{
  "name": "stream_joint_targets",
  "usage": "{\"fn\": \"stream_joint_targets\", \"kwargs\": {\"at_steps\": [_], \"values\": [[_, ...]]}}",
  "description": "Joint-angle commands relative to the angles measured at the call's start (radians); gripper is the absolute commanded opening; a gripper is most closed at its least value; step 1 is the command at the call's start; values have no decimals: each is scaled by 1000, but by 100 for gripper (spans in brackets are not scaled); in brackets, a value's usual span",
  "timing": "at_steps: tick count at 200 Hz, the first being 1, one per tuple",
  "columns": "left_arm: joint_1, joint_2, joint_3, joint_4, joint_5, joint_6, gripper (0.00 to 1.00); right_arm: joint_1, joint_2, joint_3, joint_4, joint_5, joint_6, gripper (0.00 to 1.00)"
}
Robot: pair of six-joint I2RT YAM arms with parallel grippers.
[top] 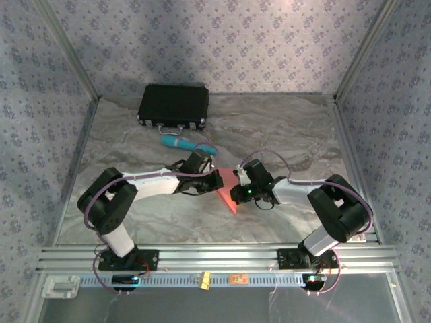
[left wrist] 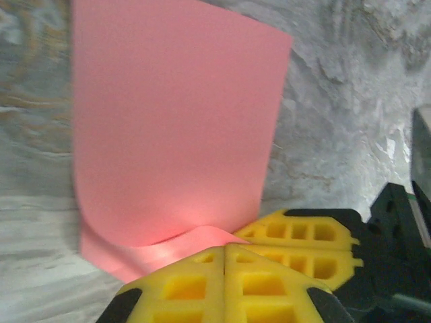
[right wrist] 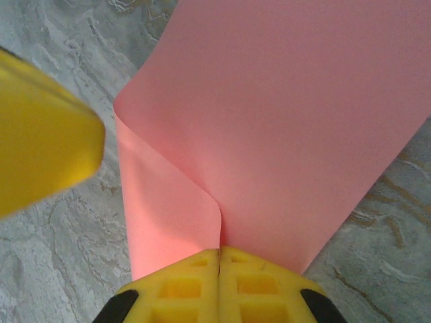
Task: Fold a paper plane with a square sheet of paper (pick it up from the middle)
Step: Third fold the triangle at the center of the table.
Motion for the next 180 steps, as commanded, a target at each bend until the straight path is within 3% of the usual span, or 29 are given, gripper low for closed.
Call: {"fn": "stream_joint_targets", "kwargs": {"at_steps": [1,84,180], "values": [[-5,-38,-26,63,-30,-50,0,-8,-2,-27,-38,56,16,0],[-14,-17,-97,214,35,-107,0,-11,15,-1,-71,20,-7,0],[-29,18,-101,225,54,-105,0,-13,4,-8,-64,12,-5,0]]}}
